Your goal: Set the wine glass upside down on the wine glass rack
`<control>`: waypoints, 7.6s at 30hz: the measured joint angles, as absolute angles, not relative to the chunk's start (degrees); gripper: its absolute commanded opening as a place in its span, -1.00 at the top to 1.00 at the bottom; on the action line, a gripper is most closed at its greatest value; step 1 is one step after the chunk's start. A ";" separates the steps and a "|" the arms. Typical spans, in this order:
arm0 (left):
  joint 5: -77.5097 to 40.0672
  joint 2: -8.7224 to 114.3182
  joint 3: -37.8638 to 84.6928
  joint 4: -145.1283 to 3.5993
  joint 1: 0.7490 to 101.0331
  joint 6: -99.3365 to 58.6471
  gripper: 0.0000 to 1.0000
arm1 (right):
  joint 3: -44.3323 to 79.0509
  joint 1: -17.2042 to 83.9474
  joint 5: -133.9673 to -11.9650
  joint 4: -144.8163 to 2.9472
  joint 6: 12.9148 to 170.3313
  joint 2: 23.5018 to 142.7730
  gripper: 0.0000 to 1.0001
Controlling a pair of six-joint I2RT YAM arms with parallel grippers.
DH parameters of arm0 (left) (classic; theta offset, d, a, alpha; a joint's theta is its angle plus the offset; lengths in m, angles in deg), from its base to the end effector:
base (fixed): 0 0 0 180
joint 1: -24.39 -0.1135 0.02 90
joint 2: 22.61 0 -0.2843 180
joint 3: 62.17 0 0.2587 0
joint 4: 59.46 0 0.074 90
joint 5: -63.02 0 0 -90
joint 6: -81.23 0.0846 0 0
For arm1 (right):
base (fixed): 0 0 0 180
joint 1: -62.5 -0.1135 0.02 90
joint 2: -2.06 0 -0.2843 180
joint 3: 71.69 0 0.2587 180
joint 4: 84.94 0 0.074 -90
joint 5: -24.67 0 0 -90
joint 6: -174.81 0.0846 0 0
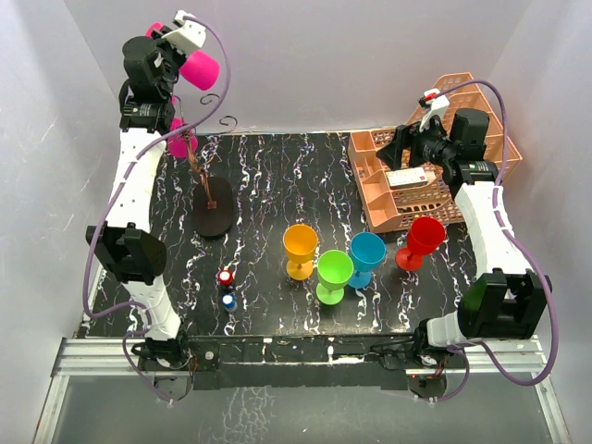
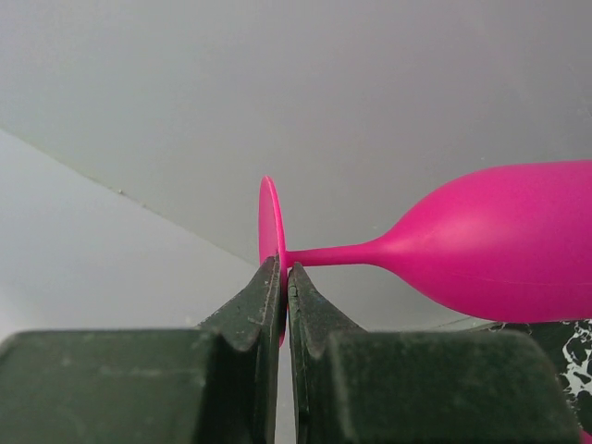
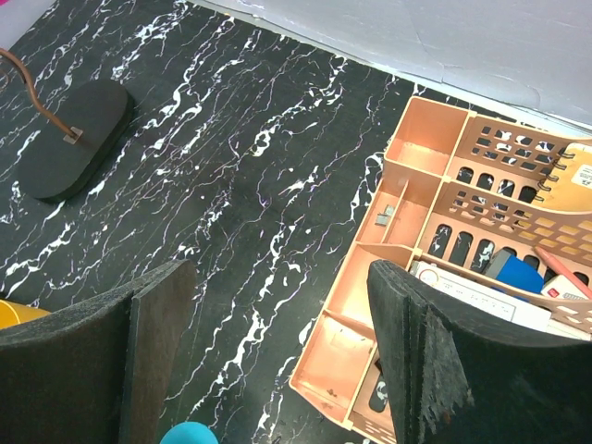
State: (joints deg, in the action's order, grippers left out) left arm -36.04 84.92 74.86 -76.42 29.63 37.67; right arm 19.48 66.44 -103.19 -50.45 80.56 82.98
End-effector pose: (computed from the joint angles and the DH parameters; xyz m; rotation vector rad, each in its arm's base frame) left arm 0.4838 -0.0310 0.5462 0.4801 1.3049 0.7096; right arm 0.3608 0.0272 0.3825 -0.4253 1.8939 0.5608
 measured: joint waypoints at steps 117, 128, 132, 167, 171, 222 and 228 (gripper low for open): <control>-33.59 70.51 49.81 -91.09 41.67 65.36 1.00 | 16.90 66.75 -105.82 -51.21 79.88 83.03 -0.66; -36.72 68.11 44.65 -88.35 43.07 65.63 1.00 | 16.86 66.75 -105.84 -51.21 79.88 83.03 -0.66; -37.55 67.50 44.04 -87.59 43.44 64.05 1.00 | 16.84 66.75 -105.84 -51.24 79.88 83.03 -0.67; -37.57 66.75 42.25 -81.99 47.02 60.01 1.00 | 16.81 67.12 -106.23 -51.26 79.90 83.05 -0.67; -37.75 67.54 42.33 -81.16 47.02 59.72 1.00 | 16.81 67.12 -106.23 -51.26 79.90 83.07 -0.67; -46.64 76.35 52.67 -82.19 46.35 55.07 1.00 | 15.00 67.12 -107.72 -52.55 79.99 83.92 -0.67; -47.41 76.35 52.67 -83.02 46.26 54.50 1.00 | 15.00 67.12 -107.76 -52.55 79.99 83.92 -0.68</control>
State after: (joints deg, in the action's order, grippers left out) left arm -47.41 76.35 52.67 -83.02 46.26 54.50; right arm 15.00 67.12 -107.76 -52.55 79.99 83.92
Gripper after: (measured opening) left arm 0.028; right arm 0.835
